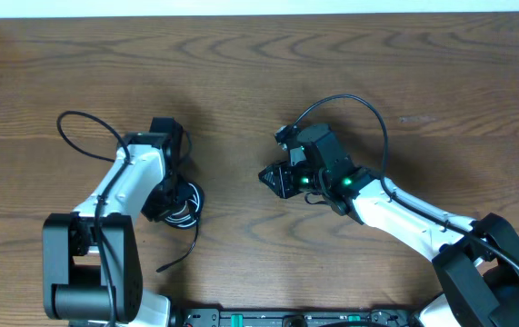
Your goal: Untangle cables
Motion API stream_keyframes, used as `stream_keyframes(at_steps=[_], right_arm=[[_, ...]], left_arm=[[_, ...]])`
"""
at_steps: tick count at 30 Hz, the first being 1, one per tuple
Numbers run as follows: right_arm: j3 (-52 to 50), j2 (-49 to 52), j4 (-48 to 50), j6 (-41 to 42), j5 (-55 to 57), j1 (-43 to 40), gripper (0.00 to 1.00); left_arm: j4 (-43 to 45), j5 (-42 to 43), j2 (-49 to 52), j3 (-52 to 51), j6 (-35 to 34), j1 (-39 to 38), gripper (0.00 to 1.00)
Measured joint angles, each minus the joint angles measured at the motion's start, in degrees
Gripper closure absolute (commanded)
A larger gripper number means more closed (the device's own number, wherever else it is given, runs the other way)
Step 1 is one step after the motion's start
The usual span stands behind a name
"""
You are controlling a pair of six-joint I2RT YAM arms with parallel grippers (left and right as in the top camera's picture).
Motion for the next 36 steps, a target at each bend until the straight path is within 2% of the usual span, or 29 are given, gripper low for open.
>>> stream_keyframes(at_steps=[3, 11, 16, 17, 21, 25, 28, 31, 36], right_arm=[[0.0, 0.0, -0.4, 0.0, 1.0, 0.0, 0.73], [0.0, 0.0, -1.7, -0.2, 3.6, 0.0, 0.73], [0.0, 0.0, -2.2, -0.2, 4.3, 0.0, 0.69], [0.0, 0.0, -2.4, -0.3, 4.5, 0.0, 0.69], [0.0, 0.0, -2.8, -0.3, 5.3, 0.0, 0.67], [0.0, 0.0, -2.8, -0.4, 5.8, 0.0, 0.65], [0.0, 0.0, -2.8, -0.4, 6.1, 0.0, 0.65], [0.0, 0.0, -2.8, -0.4, 6.4, 0.0, 0.65], [0.0, 0.0, -2.9, -0.4, 6.4, 0.0, 0.64]], left_arm=[[1.9, 1.5, 0.0, -1.1, 0.9, 0.0, 0.92], [9.4, 18.4, 0.0, -1.4, 14.7, 0.0, 0.92], [6.8, 23.8, 0.0, -0.5, 19.0, 0.6, 0.92], [5.6, 24.2, 0.0, 0.2, 19.5, 1.0, 0.89], [0.9, 24.8, 0.0, 5.0, 20.1, 3.6, 0.79], [-2.4, 24.0, 0.0, 8.6, 19.8, 5.9, 0.75], [-5.8, 21.0, 0.0, 9.0, 18.1, 7.3, 0.74], [-9.3, 16.2, 0.0, 9.0, 15.8, 8.3, 0.66], [-9.3, 12.3, 0.0, 7.0, 13.8, 8.6, 0.65]])
